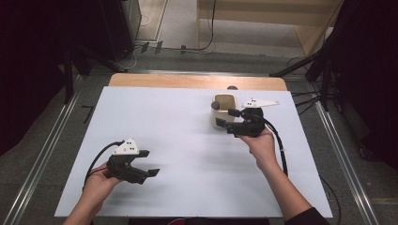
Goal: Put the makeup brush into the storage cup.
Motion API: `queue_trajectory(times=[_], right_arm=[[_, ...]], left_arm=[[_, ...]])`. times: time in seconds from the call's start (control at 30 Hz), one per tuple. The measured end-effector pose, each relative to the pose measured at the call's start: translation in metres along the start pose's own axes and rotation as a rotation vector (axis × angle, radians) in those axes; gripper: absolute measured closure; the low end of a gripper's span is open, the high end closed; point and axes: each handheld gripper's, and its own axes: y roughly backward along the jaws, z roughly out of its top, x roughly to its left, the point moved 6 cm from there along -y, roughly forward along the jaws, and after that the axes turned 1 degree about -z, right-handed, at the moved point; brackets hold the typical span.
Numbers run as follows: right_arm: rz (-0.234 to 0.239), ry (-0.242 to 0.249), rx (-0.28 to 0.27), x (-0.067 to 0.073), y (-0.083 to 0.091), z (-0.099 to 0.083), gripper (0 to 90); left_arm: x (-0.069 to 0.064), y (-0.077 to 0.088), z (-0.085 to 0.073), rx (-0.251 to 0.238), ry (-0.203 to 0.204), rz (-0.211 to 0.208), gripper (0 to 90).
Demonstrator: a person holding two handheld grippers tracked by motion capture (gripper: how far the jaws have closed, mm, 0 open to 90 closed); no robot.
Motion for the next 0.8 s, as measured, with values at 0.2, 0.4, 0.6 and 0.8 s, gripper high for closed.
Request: queue_trajectory(times=[0.2, 0.4, 0.6, 0.8], right_arm=[[0.022, 0.025, 0.018, 0.006, 0.001, -0.009, 28.8], [0.049, 0.039, 0.053, 0.014, 0.000, -0.021, 28.8], [0.082, 0.060, 0.066, 0.021, 0.003, -0.028, 28.7], [0.113, 0.074, 0.066, 0.027, 0.006, -0.034, 27.3]], left_arm=[[0.000, 0.000, 0.000, 0.000, 0.000, -0.001, 21.6], [0.000, 0.000, 0.000, 0.000, 0.000, -0.005, 21.6], [0.000, 0.000, 0.000, -0.001, 0.000, -0.005, 21.6], [0.000, 0.000, 0.000, -0.001, -0.001, -0.005, 21.6]])
